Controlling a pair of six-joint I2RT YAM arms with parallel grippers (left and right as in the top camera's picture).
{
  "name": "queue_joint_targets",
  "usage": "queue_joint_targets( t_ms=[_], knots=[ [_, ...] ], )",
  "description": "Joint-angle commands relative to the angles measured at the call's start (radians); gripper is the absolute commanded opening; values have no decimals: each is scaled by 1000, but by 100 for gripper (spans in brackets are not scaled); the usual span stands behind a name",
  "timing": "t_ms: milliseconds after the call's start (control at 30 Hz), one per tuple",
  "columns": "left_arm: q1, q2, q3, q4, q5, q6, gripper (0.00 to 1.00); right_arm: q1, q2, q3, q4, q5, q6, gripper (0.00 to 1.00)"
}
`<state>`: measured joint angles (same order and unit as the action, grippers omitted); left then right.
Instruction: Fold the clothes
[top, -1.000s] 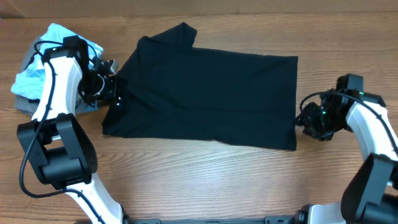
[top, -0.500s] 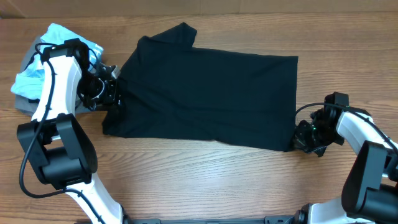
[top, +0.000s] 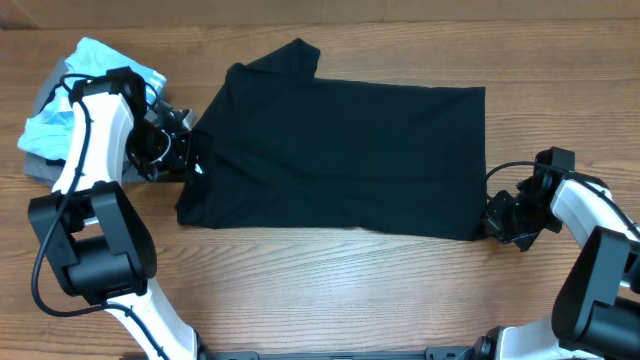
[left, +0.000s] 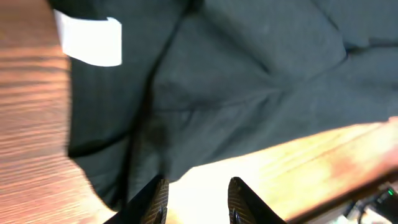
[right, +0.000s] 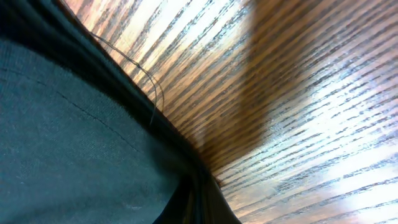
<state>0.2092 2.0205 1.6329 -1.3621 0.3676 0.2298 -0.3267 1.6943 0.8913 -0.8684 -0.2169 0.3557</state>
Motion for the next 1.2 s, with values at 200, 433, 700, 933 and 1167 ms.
queue_joint_targets(
  t_ms=[200, 433, 700, 933, 1167],
  knots=[
    [19, -24, -143, 13, -121, -75, 25, -10, 3, 10, -8, 75, 11, 4],
    [74, -40, -184, 90, -117, -64, 33, -9, 3, 10, -19, 75, 12, 4],
    [53, -40, -285, 167, -27, 2, 33, -10, 3, 10, -19, 74, 13, 4],
    [53, -39, -298, 230, -76, 2, 12, -9, 3, 10, -19, 74, 20, 4],
    [53, -39, -310, 323, -137, -1, 4, -10, 3, 10, -18, 86, 20, 4]
  ],
)
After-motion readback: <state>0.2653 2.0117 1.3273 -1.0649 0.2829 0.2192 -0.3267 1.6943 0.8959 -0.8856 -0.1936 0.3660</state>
